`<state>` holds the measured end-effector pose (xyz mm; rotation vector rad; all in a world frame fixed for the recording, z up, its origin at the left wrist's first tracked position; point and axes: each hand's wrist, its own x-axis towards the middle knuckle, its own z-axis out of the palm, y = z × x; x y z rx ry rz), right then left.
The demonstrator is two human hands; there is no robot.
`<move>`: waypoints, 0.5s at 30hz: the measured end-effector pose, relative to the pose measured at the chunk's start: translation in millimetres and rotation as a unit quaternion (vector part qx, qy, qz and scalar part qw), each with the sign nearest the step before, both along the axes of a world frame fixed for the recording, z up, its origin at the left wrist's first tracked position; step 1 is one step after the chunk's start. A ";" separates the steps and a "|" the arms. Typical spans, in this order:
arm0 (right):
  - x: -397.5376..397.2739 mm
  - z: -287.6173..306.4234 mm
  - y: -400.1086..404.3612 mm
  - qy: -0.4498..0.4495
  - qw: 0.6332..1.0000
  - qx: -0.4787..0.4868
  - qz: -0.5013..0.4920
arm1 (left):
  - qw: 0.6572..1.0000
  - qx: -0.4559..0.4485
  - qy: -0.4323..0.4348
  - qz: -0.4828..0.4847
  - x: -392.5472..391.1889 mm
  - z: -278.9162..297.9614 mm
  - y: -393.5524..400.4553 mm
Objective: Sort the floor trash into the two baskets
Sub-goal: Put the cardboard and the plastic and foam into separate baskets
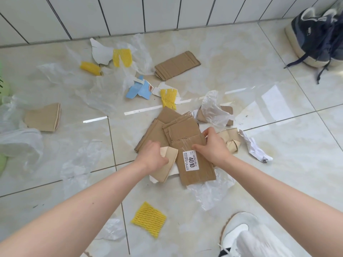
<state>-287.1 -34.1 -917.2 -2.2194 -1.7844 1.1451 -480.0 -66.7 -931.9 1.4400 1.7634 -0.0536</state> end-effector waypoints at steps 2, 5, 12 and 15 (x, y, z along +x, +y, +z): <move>-3.5 6.8 -2.4 0.020 1.000 0.010 -0.018 | 0.999 0.002 -0.023 0.032 -9.2 6.1 -0.7; -11.7 21.0 -4.8 0.099 0.993 -0.004 -0.069 | 0.988 -0.035 -0.105 0.111 -33.6 19.9 -5.4; -49.1 57.8 -8.8 0.239 0.962 0.029 -0.130 | 0.964 0.007 -0.164 0.211 -111.8 56.3 -40.6; -69.3 62.8 -10.1 0.272 0.955 0.025 -0.115 | 0.947 0.041 -0.162 0.274 -148.4 64.4 -59.8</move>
